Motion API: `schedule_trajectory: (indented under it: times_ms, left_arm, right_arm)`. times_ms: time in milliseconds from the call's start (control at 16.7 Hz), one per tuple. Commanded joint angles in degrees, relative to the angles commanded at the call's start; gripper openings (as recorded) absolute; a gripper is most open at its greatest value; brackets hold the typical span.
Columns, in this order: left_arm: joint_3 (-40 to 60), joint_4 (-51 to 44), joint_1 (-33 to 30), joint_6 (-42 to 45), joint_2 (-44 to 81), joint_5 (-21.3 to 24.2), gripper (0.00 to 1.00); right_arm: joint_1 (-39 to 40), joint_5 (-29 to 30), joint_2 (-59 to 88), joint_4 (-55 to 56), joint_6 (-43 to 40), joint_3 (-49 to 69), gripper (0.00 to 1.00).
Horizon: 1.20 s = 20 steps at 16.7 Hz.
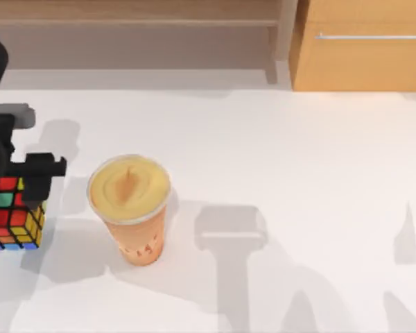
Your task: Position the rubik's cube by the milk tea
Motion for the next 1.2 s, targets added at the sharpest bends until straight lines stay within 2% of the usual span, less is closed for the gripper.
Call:
schedule_trajectory:
  times_ms: [480, 1200]
  left_arm:
    - [-1.94, 0.48, -1.11, -0.06, 2.08, 0.52, 0.00]
    - [-1.94, 0.48, -1.11, -0.06, 2.08, 0.52, 0.90]
  right_arm:
    - [0.00, 0.00, 0.00, 0.00, 0.00, 0.00, 1.00]
    - [0.00, 0.00, 0.00, 0.00, 0.00, 0.00, 1.00]
